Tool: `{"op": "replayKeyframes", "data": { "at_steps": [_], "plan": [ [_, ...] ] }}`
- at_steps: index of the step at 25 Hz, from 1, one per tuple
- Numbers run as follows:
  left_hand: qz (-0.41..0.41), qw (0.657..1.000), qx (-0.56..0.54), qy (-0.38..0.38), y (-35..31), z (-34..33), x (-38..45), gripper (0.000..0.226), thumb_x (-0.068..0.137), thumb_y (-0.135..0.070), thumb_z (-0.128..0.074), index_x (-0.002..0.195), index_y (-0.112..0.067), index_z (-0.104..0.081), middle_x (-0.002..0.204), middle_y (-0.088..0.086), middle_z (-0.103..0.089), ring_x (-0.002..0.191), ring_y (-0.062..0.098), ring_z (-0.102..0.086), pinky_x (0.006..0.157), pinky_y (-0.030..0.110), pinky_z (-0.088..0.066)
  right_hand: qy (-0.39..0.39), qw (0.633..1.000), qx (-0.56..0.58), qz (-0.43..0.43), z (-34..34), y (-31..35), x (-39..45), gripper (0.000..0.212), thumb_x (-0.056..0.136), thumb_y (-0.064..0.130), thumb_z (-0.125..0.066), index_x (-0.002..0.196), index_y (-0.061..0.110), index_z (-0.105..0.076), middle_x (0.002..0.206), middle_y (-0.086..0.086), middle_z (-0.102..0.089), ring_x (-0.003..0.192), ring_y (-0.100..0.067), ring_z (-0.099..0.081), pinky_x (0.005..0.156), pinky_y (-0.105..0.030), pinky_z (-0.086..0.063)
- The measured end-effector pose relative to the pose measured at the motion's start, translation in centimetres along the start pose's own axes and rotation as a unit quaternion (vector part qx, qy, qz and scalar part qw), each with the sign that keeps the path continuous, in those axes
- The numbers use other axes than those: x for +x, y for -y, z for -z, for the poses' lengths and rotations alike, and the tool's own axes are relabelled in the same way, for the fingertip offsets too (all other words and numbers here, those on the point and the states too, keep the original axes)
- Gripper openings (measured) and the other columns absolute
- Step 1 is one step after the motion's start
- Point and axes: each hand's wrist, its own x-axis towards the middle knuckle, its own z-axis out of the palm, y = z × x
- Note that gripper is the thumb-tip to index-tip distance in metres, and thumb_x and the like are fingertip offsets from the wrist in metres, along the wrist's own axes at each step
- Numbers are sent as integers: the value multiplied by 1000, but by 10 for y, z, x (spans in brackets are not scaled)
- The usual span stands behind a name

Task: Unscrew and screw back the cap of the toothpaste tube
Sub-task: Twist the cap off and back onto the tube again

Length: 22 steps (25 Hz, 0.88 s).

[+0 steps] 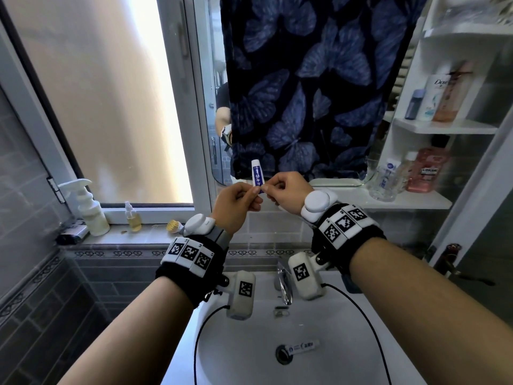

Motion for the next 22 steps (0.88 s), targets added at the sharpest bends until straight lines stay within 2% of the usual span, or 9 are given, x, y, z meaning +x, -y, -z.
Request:
{"op": "replayKeyframes", "data": {
  "at_steps": [3, 5, 7, 11, 15, 19, 22],
  "plan": [
    [-10, 999, 53, -1, 7, -8, 4, 24, 96, -23, -59, 93, 0, -67, 70, 5, -68, 57, 7, -61, 65, 26, -56, 3, 1000, -8, -2, 4, -7, 2, 22, 92, 17, -65, 99, -3, -68, 76, -12, -65, 66, -19, -57, 65, -33, -50],
    [-19, 996, 90, -8, 9, -16, 9, 27, 97, -28, -58, 89, -3, -65, 66, 1, -66, 57, 7, -59, 66, 30, -53, 5, 1000, -5, -3, 9, -11, 3, 23, 93, 17, -64, 100, -5, -67, 74, -10, -64, 65, -19, -57, 64, -32, -50],
    [-24, 995, 97, -14, 9, -27, 14, 30, 97, -31, -57, 88, -3, -65, 64, -1, -65, 59, 10, -59, 69, 35, -53, 4, 1000, 1, -10, 18, -14, 6, 24, 94, 17, -63, 101, -5, -67, 74, -10, -64, 68, -20, -59, 67, -36, -54],
    [13, 999, 2, 36, 7, -56, 28, 27, 96, -26, -60, 94, 1, -65, 69, 3, -66, 60, 11, -62, 68, 34, -57, -4, 1000, 2, -14, 48, -30, 9, 21, 94, 17, -62, 100, -3, -65, 76, -12, -65, 70, -23, -62, 68, -42, -59],
    [126, 978, -135, 95, -2, -89, 48, 38, 91, -38, -65, 110, -5, -68, 87, 4, -66, 72, 17, -62, 69, 33, -58, 5, 999, -51, 11, 86, -51, 10, 18, 95, 17, -61, 98, 0, -62, 78, -10, -65, 71, -20, -62, 72, -39, -57],
    [88, 988, -88, 93, -12, -127, 67, 30, 89, -35, -68, 101, -7, -71, 81, 3, -67, 71, 15, -59, 66, 29, -54, 17, 999, -23, -21, 119, -76, 14, 22, 91, 23, -66, 106, 7, -62, 86, -6, -65, 75, -18, -64, 69, -38, -59],
    [67, 990, -71, 104, -16, -148, 75, 28, 87, -36, -71, 97, -9, -72, 82, 4, -69, 77, 15, -61, 68, 30, -52, 14, 998, 20, -56, 138, -87, 17, 37, 84, 43, -71, 101, 11, -63, 91, -5, -71, 76, -20, -70, 66, -38, -61]
  ]
}}
